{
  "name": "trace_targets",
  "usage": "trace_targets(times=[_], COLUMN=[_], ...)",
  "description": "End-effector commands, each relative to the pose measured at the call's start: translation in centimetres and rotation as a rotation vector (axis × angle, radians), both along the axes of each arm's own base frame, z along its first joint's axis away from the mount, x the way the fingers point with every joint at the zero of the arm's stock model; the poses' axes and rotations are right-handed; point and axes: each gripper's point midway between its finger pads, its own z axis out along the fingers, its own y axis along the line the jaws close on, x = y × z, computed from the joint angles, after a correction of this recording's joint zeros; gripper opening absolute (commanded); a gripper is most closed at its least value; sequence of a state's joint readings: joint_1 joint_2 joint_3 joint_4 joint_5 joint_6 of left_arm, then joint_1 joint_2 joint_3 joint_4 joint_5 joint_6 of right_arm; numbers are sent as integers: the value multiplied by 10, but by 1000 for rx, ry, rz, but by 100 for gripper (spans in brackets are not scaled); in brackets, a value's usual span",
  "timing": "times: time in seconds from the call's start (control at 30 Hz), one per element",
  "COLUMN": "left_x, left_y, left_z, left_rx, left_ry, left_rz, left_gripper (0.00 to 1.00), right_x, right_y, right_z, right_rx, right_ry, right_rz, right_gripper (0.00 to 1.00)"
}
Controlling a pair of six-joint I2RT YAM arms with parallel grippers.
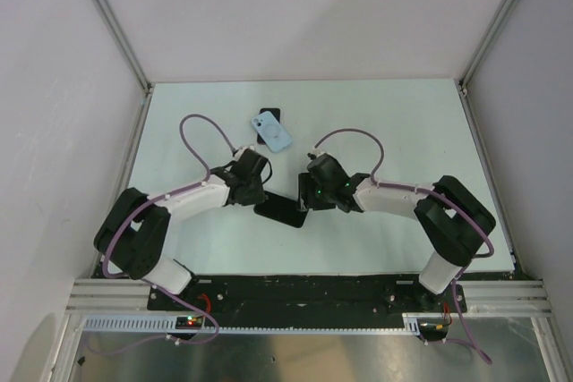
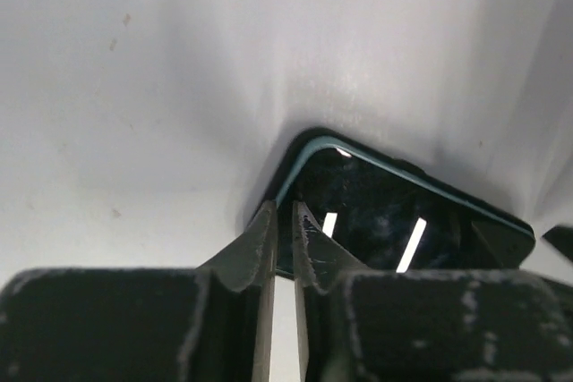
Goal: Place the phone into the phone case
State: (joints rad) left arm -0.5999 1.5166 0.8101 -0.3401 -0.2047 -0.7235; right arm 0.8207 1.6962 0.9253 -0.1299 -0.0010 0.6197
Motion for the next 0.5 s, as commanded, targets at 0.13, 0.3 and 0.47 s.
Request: trace_targets(times=[0.13,0.3,0.47], left_x=[-17,-48,-70], left_y=[-18,-4,7], left_z=[49,33,9], left_rx=[-62,-98,-129], left_ry=[-17,16,38], left_rz=[-87,16,92], left_gripper=[34,23,7], right_x=[46,63,78], right_y=[1,11,16], right_z=[66,66,49], right_rx=[99,102,62], right_ry=[-220,-223,-190], right_rz=[59,112,103], right_gripper=[64,50,34])
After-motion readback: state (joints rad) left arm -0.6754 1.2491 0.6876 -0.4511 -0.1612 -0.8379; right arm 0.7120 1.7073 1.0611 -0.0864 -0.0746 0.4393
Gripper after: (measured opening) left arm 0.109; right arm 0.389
